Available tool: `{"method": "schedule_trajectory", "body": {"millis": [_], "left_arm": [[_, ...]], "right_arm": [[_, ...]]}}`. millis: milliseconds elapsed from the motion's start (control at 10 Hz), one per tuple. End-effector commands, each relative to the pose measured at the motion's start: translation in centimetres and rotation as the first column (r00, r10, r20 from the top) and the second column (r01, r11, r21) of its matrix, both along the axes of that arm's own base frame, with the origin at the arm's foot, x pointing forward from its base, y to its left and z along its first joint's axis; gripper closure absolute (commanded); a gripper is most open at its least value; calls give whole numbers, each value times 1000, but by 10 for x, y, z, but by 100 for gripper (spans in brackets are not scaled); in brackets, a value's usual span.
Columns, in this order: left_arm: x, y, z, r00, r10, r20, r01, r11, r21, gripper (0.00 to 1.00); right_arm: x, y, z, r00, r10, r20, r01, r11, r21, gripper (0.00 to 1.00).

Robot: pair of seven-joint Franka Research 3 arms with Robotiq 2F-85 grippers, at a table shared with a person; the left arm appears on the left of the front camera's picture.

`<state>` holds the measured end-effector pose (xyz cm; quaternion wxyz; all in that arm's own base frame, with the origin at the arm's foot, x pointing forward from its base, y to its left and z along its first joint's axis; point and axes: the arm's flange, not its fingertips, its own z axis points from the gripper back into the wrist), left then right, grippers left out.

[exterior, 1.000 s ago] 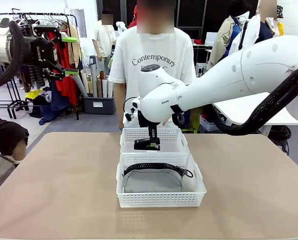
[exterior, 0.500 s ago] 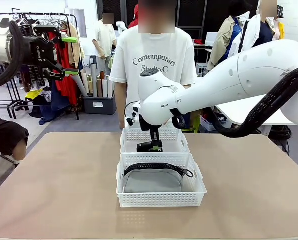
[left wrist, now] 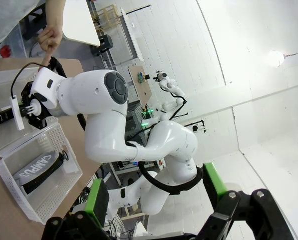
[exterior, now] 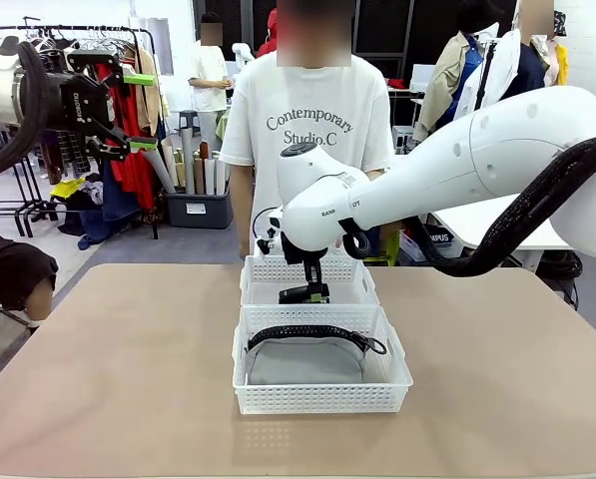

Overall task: Distribute items into two baskets.
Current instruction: Place the picked Stapler into the Organizing basket as instructed by the person.

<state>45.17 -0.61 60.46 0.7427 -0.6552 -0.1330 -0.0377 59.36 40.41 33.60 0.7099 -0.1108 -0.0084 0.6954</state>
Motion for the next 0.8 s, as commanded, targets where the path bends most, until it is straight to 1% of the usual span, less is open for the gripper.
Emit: {"method": "schedule_trajectory", "body": {"millis": [0,200,300,500,700], "left_arm": [[-1,-1,2,1000,5,-3,-5,1000,-6,0],[-1,-1,2,1000,5,-3,-5,1000,-6,0],[-1,-1,2,1000,5,-3,-5,1000,-6,0],[-1,-1,2,1000,5,-3,-5,1000,-6,0],[-1,-1,2,1000,5,-3,-5,1000,-6,0]], "right_arm": [[8,2,7,1000,2,16,-2,1000,-29,40],[9,1,8,1000,-6,11,6,1000,-26,5],[9,0,12,1000,-12,13,13,1000,-16,0],[15,-6,22,999,-32,10,32,999,14,0],[23,-14,33,998,-54,-26,56,997,61,0]]}}
